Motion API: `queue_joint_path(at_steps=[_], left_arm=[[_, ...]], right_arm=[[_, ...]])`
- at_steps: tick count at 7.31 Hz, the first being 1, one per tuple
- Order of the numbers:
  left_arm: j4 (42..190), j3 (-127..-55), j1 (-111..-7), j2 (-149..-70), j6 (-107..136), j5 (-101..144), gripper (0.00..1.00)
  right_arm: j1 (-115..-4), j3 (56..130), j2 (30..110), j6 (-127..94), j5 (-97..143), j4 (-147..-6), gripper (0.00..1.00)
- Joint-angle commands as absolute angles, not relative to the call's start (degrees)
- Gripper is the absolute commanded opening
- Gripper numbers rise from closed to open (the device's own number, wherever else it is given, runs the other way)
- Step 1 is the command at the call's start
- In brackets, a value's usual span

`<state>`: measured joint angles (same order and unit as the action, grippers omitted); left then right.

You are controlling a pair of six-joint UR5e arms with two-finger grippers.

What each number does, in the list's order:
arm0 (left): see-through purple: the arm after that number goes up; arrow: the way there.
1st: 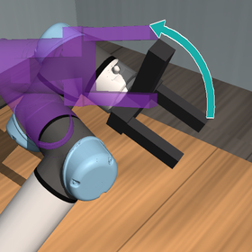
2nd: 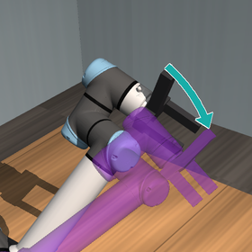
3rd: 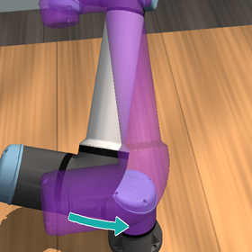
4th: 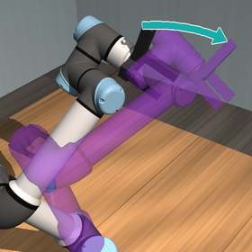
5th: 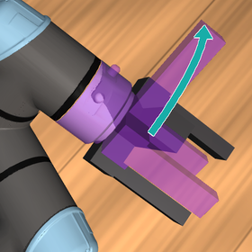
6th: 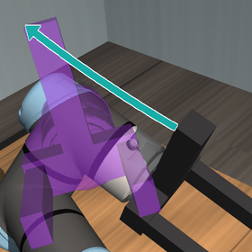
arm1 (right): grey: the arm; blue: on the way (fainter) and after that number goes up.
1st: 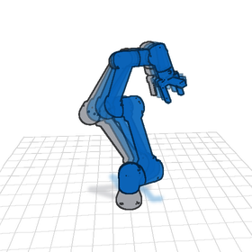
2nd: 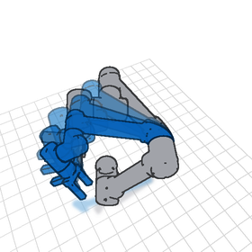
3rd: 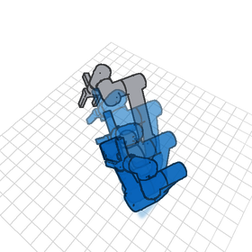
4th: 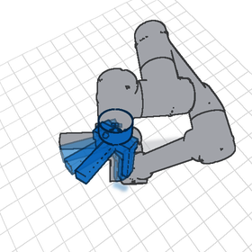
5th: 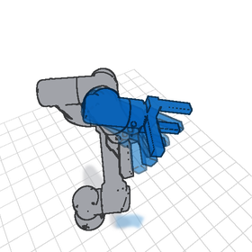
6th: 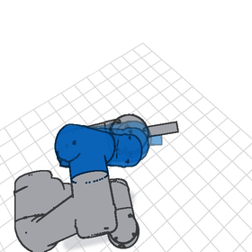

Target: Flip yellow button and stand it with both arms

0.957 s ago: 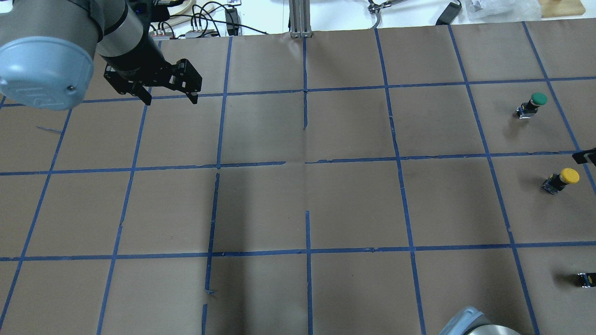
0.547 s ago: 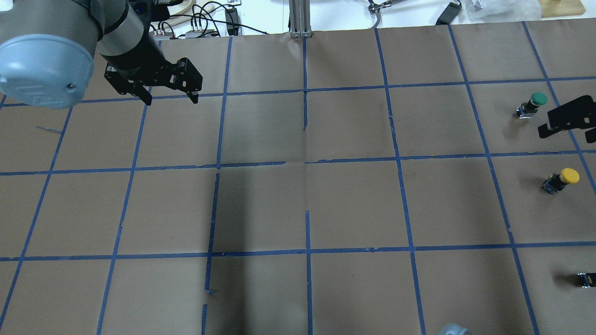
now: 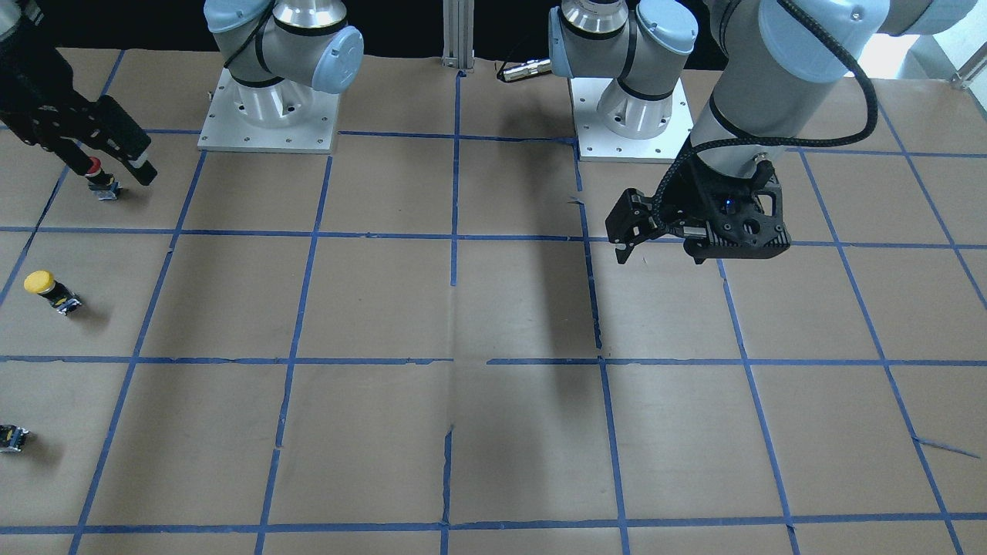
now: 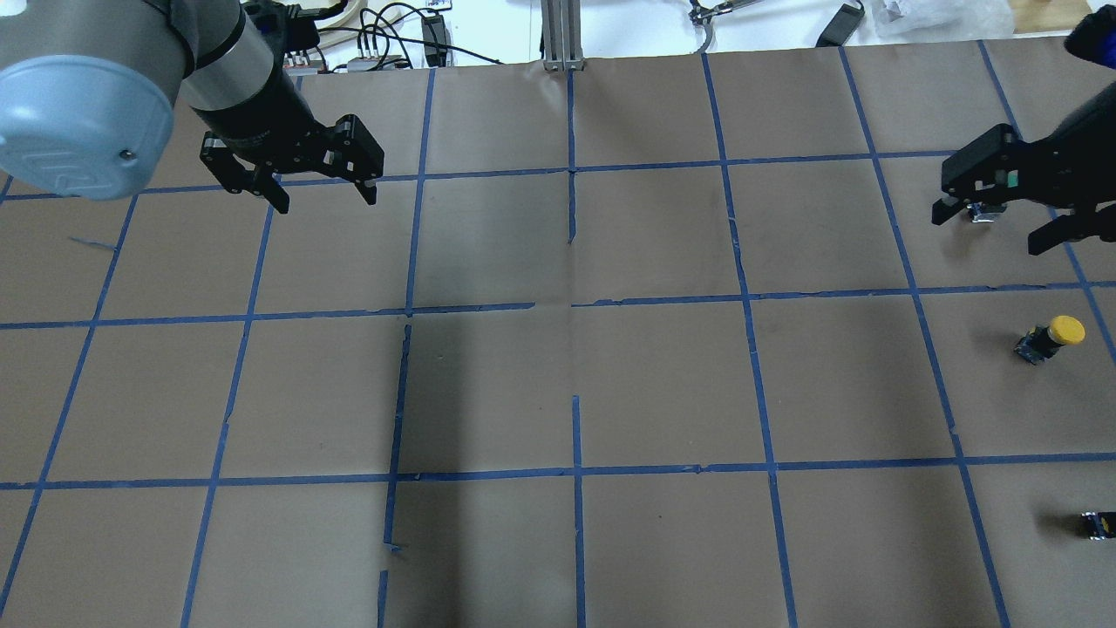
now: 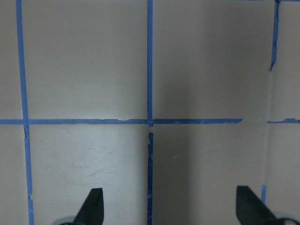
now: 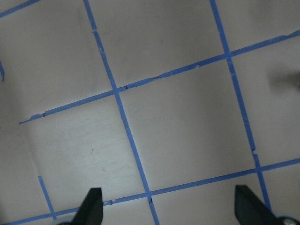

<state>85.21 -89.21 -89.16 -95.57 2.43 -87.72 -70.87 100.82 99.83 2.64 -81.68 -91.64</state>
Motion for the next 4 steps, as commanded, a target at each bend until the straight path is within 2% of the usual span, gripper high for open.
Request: queue_joint_path(at_steps=[1,4], left_arm=[[96.09,-83.44,-89.21,-94.67,3.78,-89.64,1.00],[94.76,-83.59,-89.21,-94.66,2.02,-90.53,1.00]], right_arm=[[-84.05,100.37,100.28,-6.05,-85.86,-91.58,1.00],[-87.28,100.37,100.90,-5.27,-86.77,-88.86,1.00]])
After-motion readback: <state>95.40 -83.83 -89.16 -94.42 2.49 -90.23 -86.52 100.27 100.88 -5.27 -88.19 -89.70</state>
